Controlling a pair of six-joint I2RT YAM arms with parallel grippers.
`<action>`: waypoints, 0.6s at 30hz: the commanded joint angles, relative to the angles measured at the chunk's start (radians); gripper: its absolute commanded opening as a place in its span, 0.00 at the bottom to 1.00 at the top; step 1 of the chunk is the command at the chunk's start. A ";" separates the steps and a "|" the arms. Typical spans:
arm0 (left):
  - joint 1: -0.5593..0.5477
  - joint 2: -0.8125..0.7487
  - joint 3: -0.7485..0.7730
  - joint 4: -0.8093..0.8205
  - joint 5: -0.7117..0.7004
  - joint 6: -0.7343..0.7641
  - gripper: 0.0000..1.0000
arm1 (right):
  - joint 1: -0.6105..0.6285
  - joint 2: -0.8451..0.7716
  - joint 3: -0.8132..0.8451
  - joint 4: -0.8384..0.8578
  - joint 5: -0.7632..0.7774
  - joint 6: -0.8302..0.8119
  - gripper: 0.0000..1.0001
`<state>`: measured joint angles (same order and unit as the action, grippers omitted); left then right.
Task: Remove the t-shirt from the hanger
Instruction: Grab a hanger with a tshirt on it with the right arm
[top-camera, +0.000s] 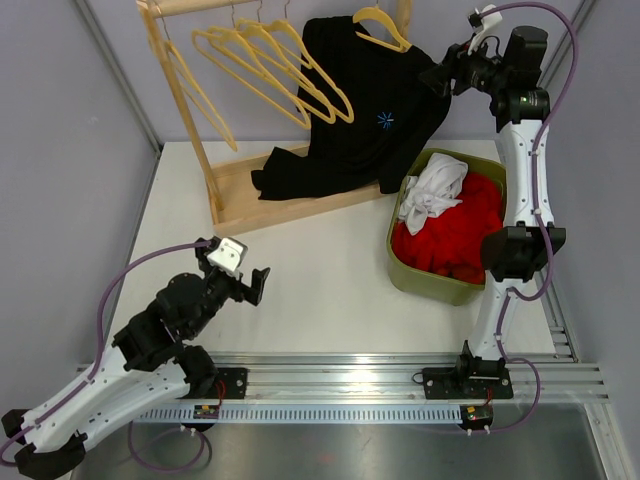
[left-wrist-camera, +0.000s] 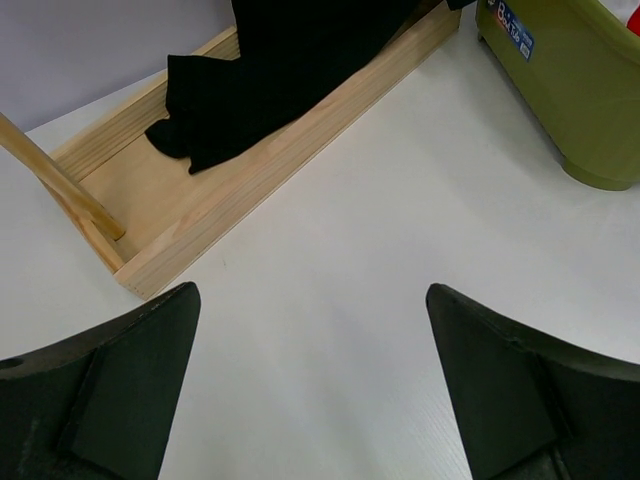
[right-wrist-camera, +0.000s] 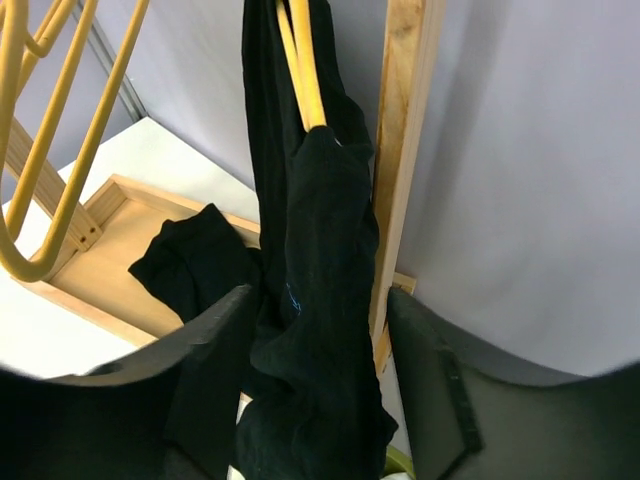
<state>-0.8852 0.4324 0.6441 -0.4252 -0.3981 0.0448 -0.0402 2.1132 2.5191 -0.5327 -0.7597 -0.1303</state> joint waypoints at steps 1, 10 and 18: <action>0.009 0.012 -0.003 0.032 -0.013 0.017 0.99 | 0.006 0.013 0.049 0.057 -0.046 0.000 0.57; 0.015 0.009 -0.003 0.032 -0.008 0.017 0.99 | 0.013 0.033 0.041 0.051 -0.073 0.018 0.31; 0.017 0.009 -0.003 0.032 -0.005 0.015 0.99 | 0.017 0.042 0.038 0.053 -0.085 0.032 0.00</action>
<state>-0.8738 0.4408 0.6441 -0.4252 -0.3977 0.0483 -0.0341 2.1513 2.5267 -0.5125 -0.8185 -0.1184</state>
